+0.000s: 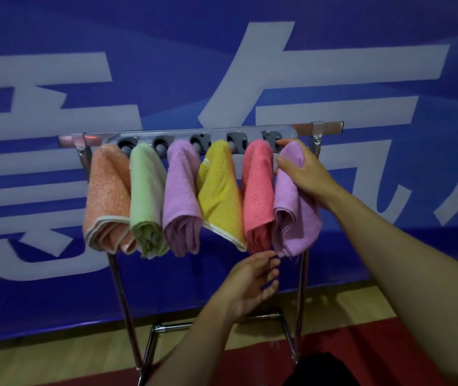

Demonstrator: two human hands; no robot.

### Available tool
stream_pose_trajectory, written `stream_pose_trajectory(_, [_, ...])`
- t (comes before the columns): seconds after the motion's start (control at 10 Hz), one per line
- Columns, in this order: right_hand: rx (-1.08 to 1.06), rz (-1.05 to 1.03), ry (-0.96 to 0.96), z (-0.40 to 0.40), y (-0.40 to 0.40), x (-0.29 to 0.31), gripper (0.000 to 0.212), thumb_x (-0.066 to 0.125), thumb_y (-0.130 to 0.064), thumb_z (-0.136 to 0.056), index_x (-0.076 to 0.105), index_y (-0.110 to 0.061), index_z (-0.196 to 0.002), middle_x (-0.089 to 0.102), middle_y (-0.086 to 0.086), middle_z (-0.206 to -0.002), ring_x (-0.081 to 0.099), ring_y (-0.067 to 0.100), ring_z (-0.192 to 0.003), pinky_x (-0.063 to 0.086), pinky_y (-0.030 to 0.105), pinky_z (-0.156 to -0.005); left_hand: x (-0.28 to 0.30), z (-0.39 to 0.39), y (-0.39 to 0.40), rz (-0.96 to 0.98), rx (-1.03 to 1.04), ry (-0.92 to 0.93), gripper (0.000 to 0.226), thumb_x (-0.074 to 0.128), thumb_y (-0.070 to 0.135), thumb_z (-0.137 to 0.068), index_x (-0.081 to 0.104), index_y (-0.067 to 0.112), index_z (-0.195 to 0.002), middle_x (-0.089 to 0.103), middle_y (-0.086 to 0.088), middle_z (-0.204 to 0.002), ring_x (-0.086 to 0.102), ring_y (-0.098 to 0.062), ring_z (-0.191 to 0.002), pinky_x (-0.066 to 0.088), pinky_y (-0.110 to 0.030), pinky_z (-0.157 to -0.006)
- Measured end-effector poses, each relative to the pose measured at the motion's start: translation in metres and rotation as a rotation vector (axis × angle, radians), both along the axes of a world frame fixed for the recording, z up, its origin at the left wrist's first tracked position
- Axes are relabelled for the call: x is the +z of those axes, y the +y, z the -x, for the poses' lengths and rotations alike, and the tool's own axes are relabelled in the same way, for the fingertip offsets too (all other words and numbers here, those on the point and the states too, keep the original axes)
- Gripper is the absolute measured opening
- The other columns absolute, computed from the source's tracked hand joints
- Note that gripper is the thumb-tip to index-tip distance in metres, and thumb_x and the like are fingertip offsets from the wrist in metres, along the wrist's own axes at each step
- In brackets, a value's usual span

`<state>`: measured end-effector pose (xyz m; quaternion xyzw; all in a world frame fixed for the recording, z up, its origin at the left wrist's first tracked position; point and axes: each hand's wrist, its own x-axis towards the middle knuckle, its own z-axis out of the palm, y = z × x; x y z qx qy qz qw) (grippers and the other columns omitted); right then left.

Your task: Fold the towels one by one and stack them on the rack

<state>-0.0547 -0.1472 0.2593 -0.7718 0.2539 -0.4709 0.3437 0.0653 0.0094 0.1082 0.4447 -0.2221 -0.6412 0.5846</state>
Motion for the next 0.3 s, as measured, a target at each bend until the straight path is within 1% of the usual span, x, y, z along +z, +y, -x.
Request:
stream_pose_trajectory(0.1, [-0.013,-0.034,0.047,0.005,0.013,0.002,0.056,0.071,-0.026,-0.096,0.043,-0.027,-0.145,0.058,-0.003,-0.133,0.061,0.013,-0.116,0.051,0.038,-0.105,0.014,-0.006,0.012,-0.011,0.042,-0.047,0.02,0.054,0.018,-0.105,0.07,0.017,-0.116,0.076,0.002,-0.094,0.065,-0.012,-0.081,0.052,-0.028,-0.073])
stream_pose_trajectory(0.2, [-0.084,-0.055,0.103,0.011,0.027,0.004,0.078,0.068,-0.032,-0.098,0.019,-0.029,-0.158,0.05,0.008,-0.145,0.056,0.021,-0.122,0.044,0.029,-0.099,0.024,-0.002,0.027,0.024,0.026,-0.079,0.019,0.054,0.017,-0.105,0.07,0.017,-0.115,0.075,0.001,-0.092,0.064,-0.012,-0.08,0.05,-0.028,-0.072])
stream_pose_trajectory(0.3, [-0.224,-0.085,0.199,0.019,0.034,0.009,0.079,0.056,-0.047,-0.101,0.007,-0.029,-0.161,0.047,0.022,-0.152,0.056,0.036,-0.131,0.045,0.039,-0.105,0.037,0.0,0.039,0.058,0.023,-0.121,0.02,0.055,0.017,-0.104,0.07,0.015,-0.117,0.075,0.001,-0.092,0.065,-0.013,-0.078,0.05,-0.027,-0.07])
